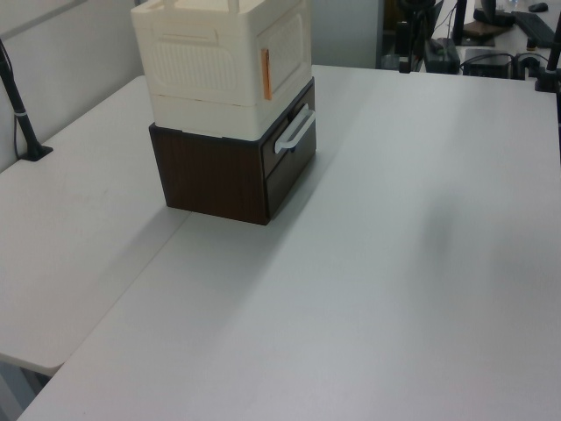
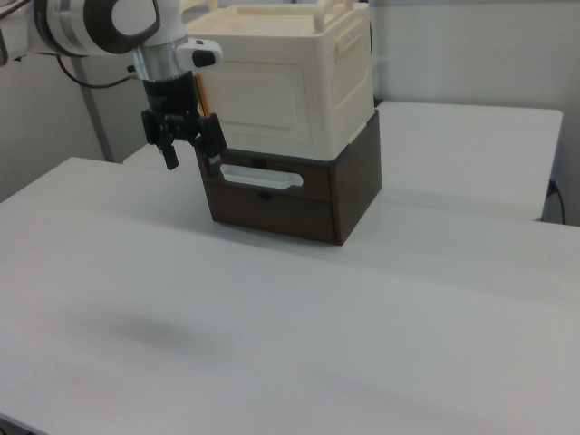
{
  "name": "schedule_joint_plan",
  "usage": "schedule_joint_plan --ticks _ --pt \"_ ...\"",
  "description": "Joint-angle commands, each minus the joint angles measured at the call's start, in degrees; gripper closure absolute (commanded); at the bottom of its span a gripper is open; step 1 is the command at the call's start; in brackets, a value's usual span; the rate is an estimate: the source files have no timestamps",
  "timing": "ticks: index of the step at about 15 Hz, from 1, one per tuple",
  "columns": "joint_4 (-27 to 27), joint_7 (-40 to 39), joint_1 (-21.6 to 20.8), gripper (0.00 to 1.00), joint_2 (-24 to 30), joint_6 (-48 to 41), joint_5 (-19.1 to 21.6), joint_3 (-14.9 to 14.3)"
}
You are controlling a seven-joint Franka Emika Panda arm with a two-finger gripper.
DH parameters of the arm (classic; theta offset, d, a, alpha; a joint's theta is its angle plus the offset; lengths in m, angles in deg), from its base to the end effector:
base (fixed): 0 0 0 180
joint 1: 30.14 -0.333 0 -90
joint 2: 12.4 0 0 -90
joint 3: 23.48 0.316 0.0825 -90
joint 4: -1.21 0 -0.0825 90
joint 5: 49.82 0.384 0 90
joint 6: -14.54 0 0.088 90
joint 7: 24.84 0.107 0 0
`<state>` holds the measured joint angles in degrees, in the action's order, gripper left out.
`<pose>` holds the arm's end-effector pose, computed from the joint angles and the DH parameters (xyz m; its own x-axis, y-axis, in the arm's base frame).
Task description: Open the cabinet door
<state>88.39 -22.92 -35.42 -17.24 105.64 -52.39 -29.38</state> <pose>0.5816 -0.0085 0.6018 0.9990 -0.0432 -0.0138 -0.0424 -0.9976 0.0540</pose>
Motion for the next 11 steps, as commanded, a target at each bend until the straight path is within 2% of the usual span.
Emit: schedule_joint_plan --ticks 1,11 --pt "2.1 1.3 0.3 0.0 1.5 1.8 -0.8 0.7" --pt "2.1 0.8 0.4 0.0 1.2 1.9 -0.8 0.7"
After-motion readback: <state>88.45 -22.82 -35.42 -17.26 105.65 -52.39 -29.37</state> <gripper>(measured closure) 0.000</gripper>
